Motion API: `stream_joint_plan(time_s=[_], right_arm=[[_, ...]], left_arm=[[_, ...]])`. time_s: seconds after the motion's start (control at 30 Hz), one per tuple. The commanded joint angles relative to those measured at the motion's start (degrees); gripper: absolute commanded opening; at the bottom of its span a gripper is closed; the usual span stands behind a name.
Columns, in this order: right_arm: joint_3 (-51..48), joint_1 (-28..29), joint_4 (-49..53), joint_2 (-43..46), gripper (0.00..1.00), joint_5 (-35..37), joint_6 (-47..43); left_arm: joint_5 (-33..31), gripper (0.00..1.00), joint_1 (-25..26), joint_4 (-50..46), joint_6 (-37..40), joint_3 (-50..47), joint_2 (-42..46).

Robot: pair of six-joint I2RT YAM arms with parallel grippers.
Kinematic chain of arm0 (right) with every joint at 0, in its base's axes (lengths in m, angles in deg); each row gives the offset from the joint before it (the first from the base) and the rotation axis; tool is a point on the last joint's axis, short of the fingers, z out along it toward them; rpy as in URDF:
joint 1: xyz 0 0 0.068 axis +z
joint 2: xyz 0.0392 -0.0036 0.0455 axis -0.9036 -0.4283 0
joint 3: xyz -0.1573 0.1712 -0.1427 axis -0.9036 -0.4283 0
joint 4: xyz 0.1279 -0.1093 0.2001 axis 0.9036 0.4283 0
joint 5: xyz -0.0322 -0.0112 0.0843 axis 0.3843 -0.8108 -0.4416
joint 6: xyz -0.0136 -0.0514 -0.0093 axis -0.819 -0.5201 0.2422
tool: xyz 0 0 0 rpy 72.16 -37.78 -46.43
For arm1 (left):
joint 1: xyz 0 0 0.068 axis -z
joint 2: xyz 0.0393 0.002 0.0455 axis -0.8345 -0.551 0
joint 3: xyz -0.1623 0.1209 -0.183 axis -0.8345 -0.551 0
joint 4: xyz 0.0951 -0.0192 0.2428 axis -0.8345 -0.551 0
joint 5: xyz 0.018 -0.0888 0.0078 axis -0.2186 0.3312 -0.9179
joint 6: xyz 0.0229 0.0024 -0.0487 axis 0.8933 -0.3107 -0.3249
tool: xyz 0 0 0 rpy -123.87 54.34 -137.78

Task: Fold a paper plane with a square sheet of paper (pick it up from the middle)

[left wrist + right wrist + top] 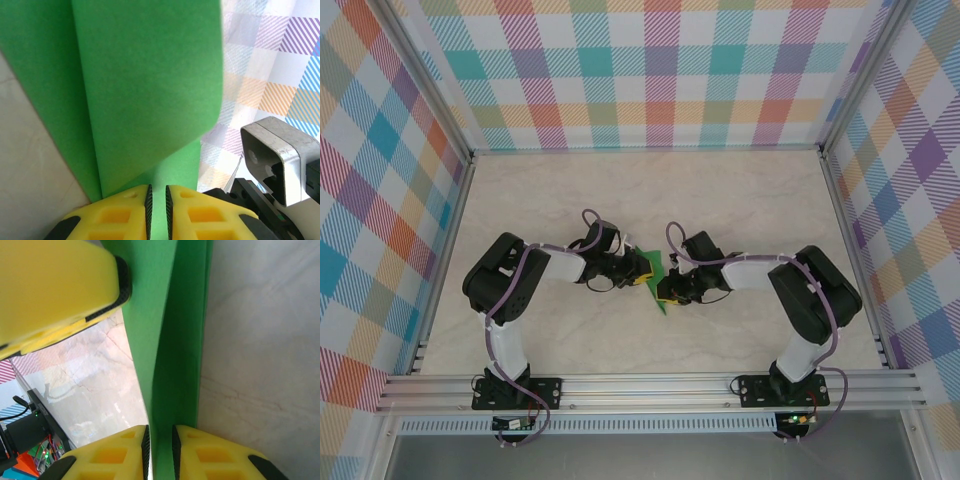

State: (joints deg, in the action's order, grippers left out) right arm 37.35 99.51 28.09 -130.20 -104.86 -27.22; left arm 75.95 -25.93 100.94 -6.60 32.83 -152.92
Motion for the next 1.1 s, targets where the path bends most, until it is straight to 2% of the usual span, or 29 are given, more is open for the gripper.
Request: stream_joint_plan(time_s=[0.0, 0.3, 0.6, 0.73, 0.9, 1.07], right_arm=[[0.01, 0.19, 2.72, 2.34, 0.22, -1.07, 0.11], [-0.88, 0.71, 2.51, 0.31, 0.15, -0.87, 0.29], [-0.29, 1.07, 2.24, -3.44, 0.12, -0.04, 0.1], [-0.2, 1.07, 3.02, -1.51, 0.13, 0.07, 0.06], [-0.06, 1.05, 5.34, 2.01, 0.19, 0.12, -0.23], [-1.04, 1.33, 6.25, 3.34, 0.18, -0.33, -0.19]], left_arm=[[-0.21, 0.17, 0.66, -1.21, 1.3, 1.26, -0.97], [-0.21, 0.17, 0.66, -1.33, 1.5, 1.17, -0.92], [-0.48, 0.17, 0.66, -1.84, 1.67, 1.17, -0.99], [-0.72, 0.17, 0.61, -2.12, 1.76, 1.25, -0.96], [-1.0, 0.16, 0.66, -2.73, 2.05, 1.39, -1.09], [-1.29, 0.16, 0.7, -2.82, 2.02, 1.33, -1.18]])
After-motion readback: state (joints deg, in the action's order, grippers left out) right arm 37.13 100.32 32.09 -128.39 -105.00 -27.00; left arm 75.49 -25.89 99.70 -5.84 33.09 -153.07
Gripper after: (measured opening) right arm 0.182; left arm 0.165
